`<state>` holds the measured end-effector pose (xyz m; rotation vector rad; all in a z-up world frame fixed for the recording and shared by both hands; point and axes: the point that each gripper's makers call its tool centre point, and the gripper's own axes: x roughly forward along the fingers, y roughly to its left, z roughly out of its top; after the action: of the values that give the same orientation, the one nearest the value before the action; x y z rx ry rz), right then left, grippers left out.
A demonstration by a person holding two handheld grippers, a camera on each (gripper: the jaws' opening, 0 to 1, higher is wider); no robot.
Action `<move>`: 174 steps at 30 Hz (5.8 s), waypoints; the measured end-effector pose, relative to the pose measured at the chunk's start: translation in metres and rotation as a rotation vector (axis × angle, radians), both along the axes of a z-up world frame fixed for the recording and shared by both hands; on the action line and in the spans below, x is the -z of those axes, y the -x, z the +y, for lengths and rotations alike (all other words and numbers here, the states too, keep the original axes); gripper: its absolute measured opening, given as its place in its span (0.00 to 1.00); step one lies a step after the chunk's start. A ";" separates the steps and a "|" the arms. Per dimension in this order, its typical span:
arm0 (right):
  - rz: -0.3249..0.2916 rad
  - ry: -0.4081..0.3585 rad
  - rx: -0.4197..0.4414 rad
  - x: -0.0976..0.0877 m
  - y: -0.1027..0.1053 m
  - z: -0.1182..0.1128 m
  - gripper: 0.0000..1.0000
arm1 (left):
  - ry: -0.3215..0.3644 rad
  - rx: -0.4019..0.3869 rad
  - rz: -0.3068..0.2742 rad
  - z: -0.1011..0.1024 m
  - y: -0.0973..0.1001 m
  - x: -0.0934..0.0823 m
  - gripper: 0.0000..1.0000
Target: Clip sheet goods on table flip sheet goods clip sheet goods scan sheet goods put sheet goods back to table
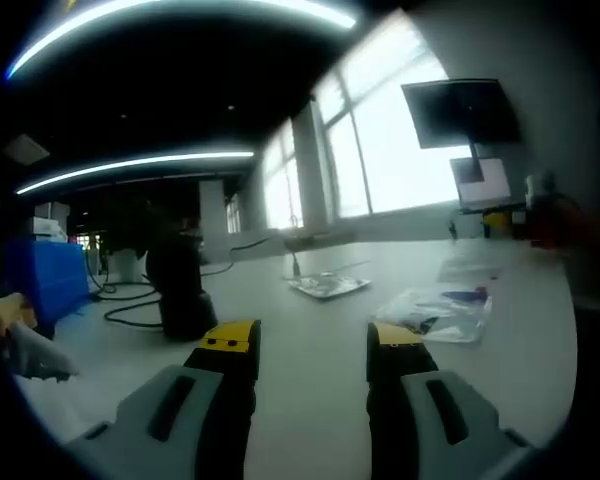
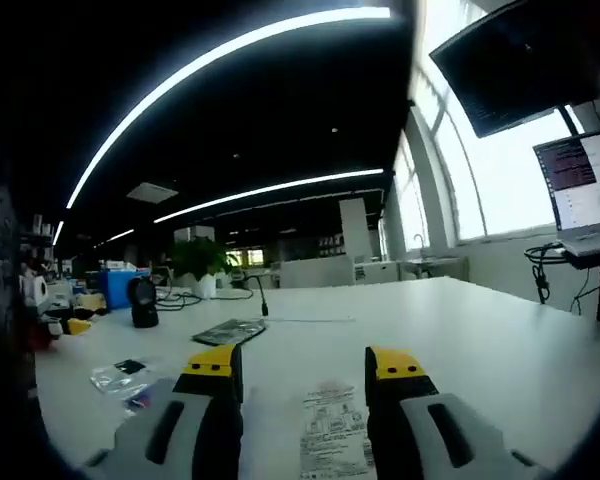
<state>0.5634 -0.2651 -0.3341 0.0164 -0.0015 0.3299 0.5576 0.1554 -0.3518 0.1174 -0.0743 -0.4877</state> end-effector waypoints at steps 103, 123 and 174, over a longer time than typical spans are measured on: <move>0.212 0.288 -0.044 0.023 -0.043 -0.002 0.46 | 0.003 0.013 -0.005 -0.002 0.002 -0.001 0.35; 0.317 0.241 -0.030 0.039 -0.085 -0.062 0.39 | 0.002 0.009 -0.003 -0.002 0.001 -0.001 0.35; 0.551 0.284 -0.155 0.085 -0.074 -0.022 0.18 | 0.001 0.016 -0.006 -0.001 0.000 0.000 0.35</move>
<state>0.6378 -0.2874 -0.4193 -0.1750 0.5947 0.4693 0.5576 0.1544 -0.3517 0.1178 -0.0817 -0.5035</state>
